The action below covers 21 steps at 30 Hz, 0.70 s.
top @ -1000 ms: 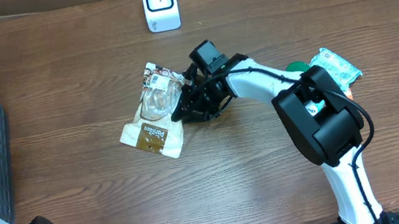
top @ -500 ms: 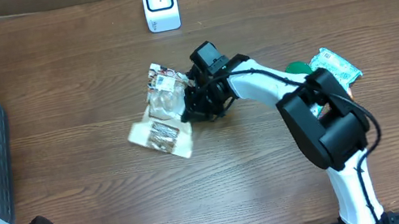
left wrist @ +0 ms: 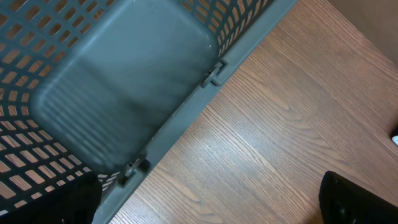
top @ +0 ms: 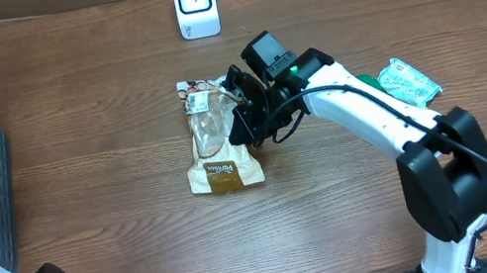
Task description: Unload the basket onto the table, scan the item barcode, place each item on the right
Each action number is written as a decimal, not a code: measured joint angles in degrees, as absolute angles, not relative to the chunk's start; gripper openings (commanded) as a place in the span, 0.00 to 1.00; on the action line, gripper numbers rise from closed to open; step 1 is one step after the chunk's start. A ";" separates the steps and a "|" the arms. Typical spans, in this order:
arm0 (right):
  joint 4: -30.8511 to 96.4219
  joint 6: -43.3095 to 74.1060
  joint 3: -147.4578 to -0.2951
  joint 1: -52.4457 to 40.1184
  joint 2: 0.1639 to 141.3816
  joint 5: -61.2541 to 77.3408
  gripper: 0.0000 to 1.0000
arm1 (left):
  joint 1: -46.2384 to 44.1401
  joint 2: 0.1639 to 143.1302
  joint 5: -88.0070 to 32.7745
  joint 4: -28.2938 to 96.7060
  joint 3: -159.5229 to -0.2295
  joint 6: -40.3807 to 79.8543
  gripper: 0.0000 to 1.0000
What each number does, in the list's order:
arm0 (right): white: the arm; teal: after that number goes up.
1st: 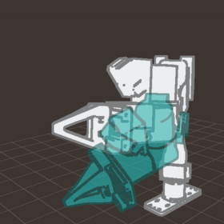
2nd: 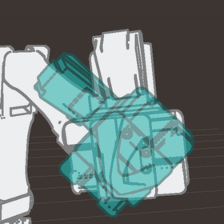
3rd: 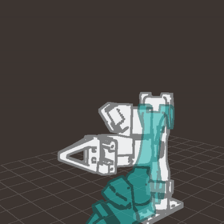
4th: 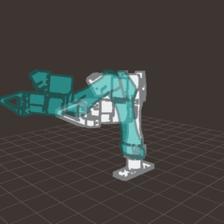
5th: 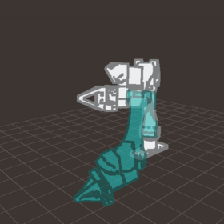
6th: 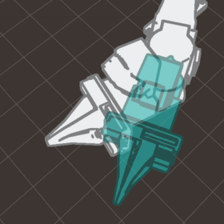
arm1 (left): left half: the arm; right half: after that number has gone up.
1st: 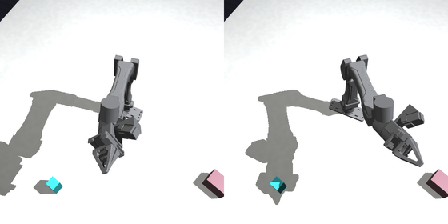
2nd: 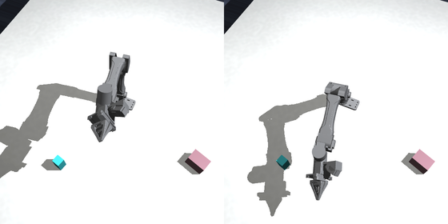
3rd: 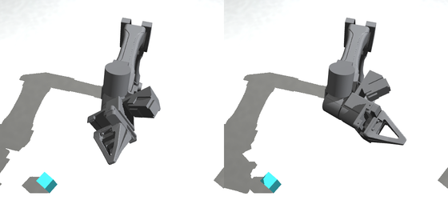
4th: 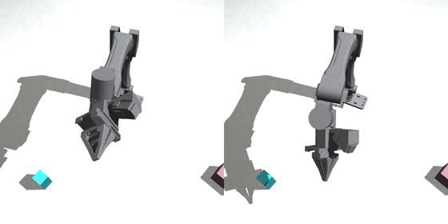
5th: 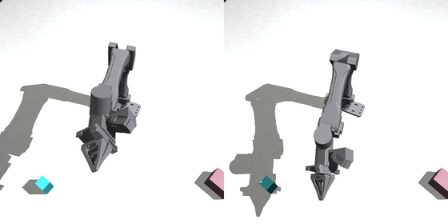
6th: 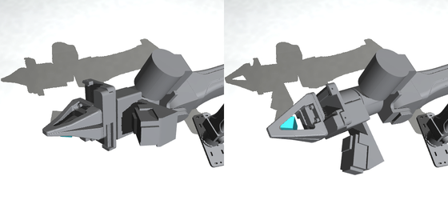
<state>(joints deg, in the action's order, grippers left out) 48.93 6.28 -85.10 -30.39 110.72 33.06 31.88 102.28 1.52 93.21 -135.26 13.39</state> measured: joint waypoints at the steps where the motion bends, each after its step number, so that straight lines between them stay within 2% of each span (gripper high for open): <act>1: 48.99 6.02 -85.10 -30.39 110.32 33.43 0.04 | 31.88 102.28 1.52 93.21 -135.26 13.39 0.99; 12: 56.62 0.82 -85.10 -30.63 109.60 38.06 0.04 | 31.88 102.28 1.52 93.21 -135.26 13.39 1.00; 21: 64.51 -2.15 -85.10 -33.39 109.58 31.48 0.04 | 31.88 102.28 1.52 93.21 -135.26 13.39 0.99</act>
<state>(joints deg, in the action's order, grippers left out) 64.51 -2.15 -85.10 -33.39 109.58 31.48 31.88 102.28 1.52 93.21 -135.26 13.39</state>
